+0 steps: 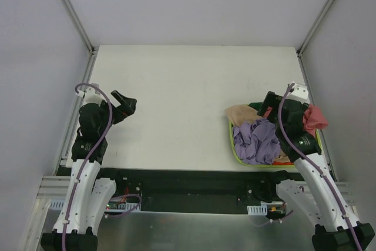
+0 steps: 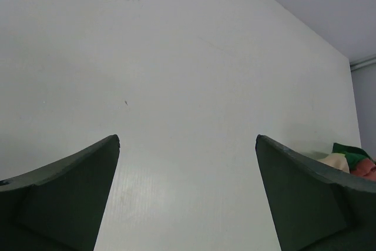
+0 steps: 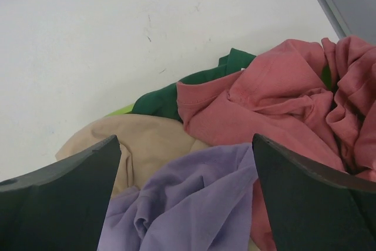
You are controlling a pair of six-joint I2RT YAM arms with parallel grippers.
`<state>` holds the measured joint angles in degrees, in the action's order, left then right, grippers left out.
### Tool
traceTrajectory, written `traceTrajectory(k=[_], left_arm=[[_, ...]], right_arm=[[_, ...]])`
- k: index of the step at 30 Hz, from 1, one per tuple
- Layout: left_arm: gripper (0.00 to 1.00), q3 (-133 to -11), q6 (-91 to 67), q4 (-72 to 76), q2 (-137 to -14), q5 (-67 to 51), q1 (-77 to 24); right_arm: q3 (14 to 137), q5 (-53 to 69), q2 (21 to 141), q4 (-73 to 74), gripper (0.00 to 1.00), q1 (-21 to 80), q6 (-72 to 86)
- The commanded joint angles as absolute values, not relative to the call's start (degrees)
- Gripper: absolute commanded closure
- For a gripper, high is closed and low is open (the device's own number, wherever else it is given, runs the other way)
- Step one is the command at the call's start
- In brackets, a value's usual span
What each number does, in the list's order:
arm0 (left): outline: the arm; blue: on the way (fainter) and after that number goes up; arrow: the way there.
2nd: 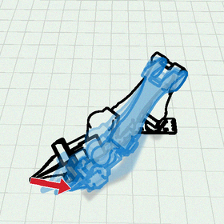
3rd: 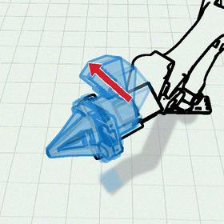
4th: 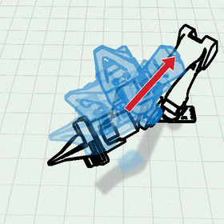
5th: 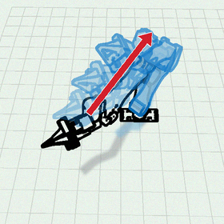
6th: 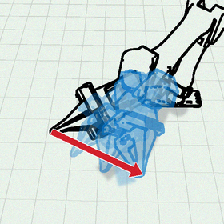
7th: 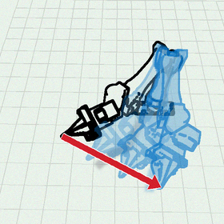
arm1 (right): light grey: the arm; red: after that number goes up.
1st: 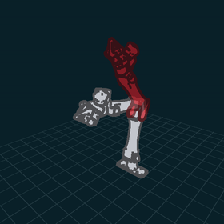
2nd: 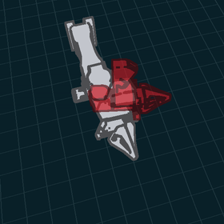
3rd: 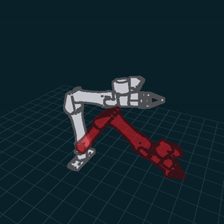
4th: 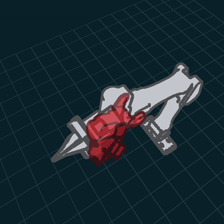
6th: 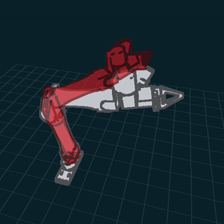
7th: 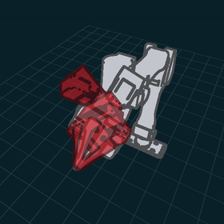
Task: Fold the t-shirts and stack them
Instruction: Grab crumpled tshirt from bin with the right arm
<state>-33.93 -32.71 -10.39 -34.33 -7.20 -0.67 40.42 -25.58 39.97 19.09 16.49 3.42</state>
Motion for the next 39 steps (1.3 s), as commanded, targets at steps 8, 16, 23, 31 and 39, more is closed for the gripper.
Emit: traceTrajectory(k=[8,16,23,31,39], left_arm=[[0.01,-33.4,-34.89,-10.81,-32.08,-7.12,-0.44],[0.01,-32.17,-34.89,-10.81,-29.98,-4.05,-0.44],[0.01,-31.38,-34.63,-10.81,-29.35,-0.35,-0.44],[0.01,-31.2,-34.45,-10.81,-29.62,-0.7,-0.44],[0.01,-31.11,-34.54,-10.72,-29.53,-1.23,-0.44]], right_arm=[[49.65,-21.37,44.29,34.68,0.04,16.35,4.47],[55.02,-16.18,45.18,54.31,0.04,16.44,13.61],[48.88,-8.18,37.19,57.04,0.04,16.43,14.94],[40.97,-4.06,40.15,51.36,0.03,16.43,15.12],[39.02,-1.64,49.13,39.72,0.61,16.44,14.15]])
